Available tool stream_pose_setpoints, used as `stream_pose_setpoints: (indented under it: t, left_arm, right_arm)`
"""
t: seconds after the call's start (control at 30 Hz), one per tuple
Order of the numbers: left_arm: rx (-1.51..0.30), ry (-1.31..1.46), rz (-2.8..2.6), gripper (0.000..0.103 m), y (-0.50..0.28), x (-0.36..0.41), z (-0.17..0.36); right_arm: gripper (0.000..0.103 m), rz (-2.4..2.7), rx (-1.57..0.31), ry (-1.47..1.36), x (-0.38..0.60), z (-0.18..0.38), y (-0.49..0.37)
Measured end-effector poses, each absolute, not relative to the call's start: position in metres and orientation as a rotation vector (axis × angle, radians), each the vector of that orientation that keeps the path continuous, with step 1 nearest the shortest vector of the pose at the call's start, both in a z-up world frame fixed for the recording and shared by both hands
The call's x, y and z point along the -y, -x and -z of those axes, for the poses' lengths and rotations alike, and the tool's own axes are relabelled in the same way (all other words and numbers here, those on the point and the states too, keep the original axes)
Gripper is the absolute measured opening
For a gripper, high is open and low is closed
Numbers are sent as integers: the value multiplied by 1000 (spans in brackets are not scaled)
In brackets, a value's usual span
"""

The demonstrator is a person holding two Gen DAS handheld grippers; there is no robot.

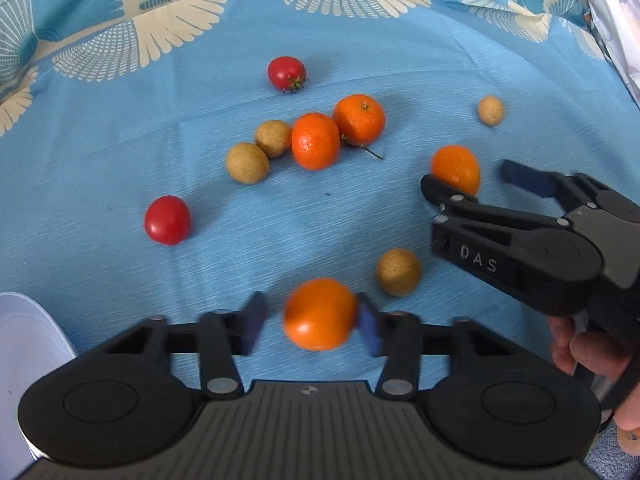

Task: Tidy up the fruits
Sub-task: 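Grasp a mandarin with the right tool while the left tool grasps another mandarin, then carry both held mandarins over the blue plate with both tools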

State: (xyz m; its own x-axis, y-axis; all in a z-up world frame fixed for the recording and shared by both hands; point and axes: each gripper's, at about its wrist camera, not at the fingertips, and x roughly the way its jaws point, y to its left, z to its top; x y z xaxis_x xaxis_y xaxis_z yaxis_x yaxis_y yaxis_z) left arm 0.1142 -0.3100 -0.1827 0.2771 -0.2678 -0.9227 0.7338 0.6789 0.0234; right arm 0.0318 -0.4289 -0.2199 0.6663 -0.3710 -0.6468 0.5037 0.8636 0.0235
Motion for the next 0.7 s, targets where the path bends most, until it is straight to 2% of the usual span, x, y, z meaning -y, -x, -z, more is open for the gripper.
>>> stream_pose_setpoints:
  t: [0.03,0.07,0.47,0.7]
  left_arm:
    - [-1098,-507,705,41,-113,311,181]
    - [-1099,-509,701,41,-112,310,179]
    - [-1072,-519,630,41,-97,291,146]
    - [-1053,-486,614,41,-79,266,111]
  right_arm:
    - [64,471,-667,-212,427,217,-29]
    - [36,450,-656,-208,424,214,-25]
    - [35,516,-617,-240,425,207,-6]
    - [35,515,-580,-228,409,177,20]
